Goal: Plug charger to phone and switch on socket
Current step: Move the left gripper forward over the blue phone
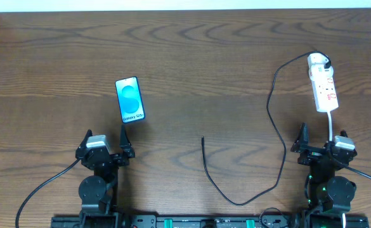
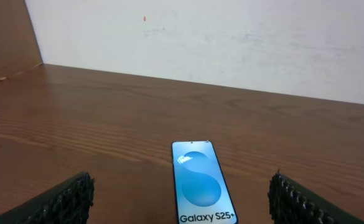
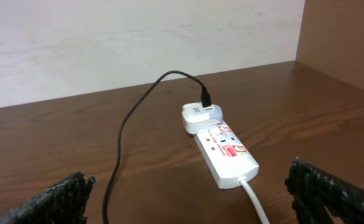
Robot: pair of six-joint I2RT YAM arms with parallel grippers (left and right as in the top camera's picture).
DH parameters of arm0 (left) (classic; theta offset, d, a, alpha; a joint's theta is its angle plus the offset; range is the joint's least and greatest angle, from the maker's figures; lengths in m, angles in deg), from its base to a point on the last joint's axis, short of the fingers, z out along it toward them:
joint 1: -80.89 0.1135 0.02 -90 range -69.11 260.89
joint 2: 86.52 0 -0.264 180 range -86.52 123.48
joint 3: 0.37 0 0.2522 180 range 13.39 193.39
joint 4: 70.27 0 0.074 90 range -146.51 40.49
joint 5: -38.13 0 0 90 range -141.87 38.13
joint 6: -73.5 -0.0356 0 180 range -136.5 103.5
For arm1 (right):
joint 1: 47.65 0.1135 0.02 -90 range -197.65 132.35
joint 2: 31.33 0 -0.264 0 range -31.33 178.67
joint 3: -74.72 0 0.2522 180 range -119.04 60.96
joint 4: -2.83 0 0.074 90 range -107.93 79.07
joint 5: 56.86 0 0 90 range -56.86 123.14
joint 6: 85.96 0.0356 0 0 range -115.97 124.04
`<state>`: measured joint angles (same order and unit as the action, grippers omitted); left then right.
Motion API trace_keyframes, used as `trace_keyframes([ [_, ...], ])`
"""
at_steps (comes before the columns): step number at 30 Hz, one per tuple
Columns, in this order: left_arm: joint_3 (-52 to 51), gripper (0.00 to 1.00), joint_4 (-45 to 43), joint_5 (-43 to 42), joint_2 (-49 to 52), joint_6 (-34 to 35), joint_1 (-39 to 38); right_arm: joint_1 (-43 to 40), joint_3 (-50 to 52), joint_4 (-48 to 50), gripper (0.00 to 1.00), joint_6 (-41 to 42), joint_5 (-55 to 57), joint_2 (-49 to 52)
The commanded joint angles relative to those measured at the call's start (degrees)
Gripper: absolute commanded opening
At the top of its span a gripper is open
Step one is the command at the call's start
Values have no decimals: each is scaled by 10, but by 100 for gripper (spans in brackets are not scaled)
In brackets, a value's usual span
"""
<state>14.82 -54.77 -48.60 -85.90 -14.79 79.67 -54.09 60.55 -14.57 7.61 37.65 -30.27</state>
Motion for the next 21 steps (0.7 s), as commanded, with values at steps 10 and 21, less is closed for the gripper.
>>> trace_keyframes([
  [10,50,89,43,-38,18,5,3,4,1,-2,99,-9,-3,1],
  [21,184,89,51,-39,144,3,3,4,1,-2,99,-9,-3,1],
])
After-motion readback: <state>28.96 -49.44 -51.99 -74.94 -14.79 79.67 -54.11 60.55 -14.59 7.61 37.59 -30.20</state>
